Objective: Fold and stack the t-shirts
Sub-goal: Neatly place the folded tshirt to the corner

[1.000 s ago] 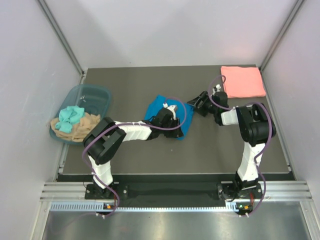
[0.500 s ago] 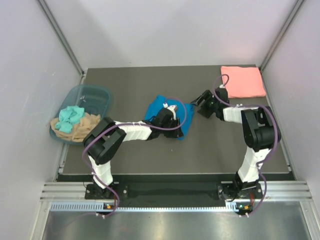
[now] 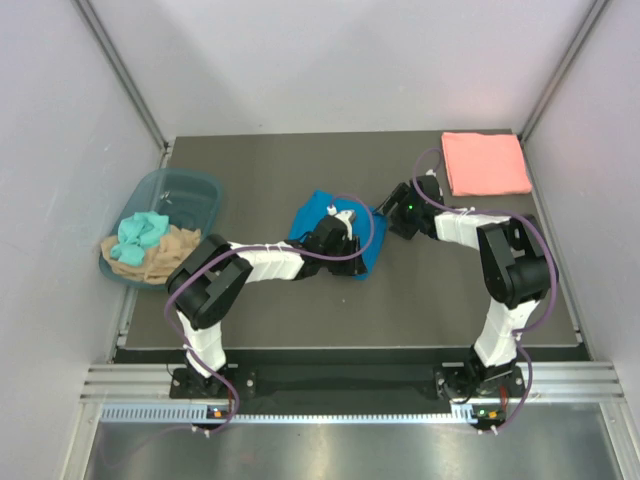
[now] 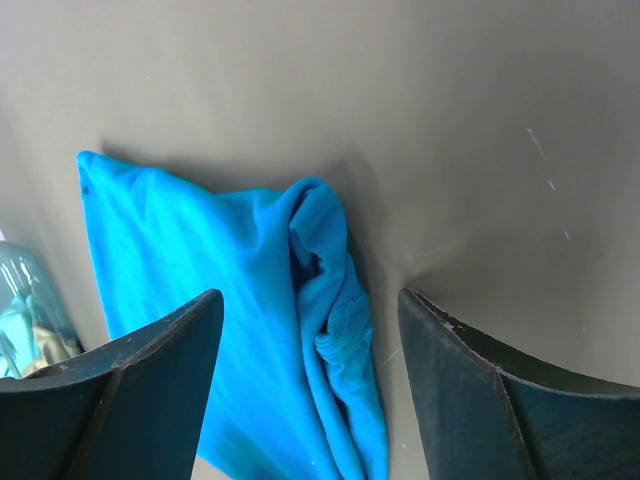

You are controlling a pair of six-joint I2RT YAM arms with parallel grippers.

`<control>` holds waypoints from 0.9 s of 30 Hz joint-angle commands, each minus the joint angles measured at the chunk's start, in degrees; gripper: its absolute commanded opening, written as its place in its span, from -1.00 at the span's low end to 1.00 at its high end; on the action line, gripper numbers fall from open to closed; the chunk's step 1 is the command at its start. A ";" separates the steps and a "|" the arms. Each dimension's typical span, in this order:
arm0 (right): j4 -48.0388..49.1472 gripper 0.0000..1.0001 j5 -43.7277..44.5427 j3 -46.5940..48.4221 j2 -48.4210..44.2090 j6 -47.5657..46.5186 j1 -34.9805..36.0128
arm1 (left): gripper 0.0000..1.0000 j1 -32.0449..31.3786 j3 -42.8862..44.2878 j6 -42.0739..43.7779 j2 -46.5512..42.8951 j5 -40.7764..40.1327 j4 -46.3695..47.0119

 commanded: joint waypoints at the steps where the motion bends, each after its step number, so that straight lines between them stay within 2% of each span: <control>1: -0.86 0.43 1.47 -0.48 1.65 -2.52 0.98 | -0.25 -0.78 -1.18 1.76 2.22 -0.81 -8.81; 5: 0.90 0.40 -0.37 0.57 3.05 -6.30 0.90 | -0.25 -0.86 -1.45 1.76 2.13 -0.64 -8.81; 13: 12.50 0.21 -8.37 -3.03 5.25 -9.56 -0.94 | -0.25 -0.86 -2.15 1.85 1.60 -0.73 -8.89; 19: 21.29 -0.20 -13.20 -7.51 4.81 -10.52 -3.58 | -0.25 -0.86 -2.59 1.94 1.69 -0.64 -9.07; 21: 24.70 -0.28 -16.80 -7.52 5.16 -11.49 -4.20 | -0.25 -0.86 -3.03 1.24 1.34 0.24 -8.72; 22: 25.59 -0.38 -17.86 -7.34 5.34 -12.45 -4.72 | -0.25 -0.78 -3.29 0.80 1.17 0.68 -8.37; 25: 29.02 -0.69 -21.02 -6.64 5.78 -14.31 -5.52 | -0.25 -0.86 -5.22 -2.01 0.46 4.62 -4.69; 27: 31.39 -0.80 -24.27 -6.12 6.57 -14.49 -6.04 | -0.24 -0.86 -6.02 -4.90 0.02 8.39 -1.70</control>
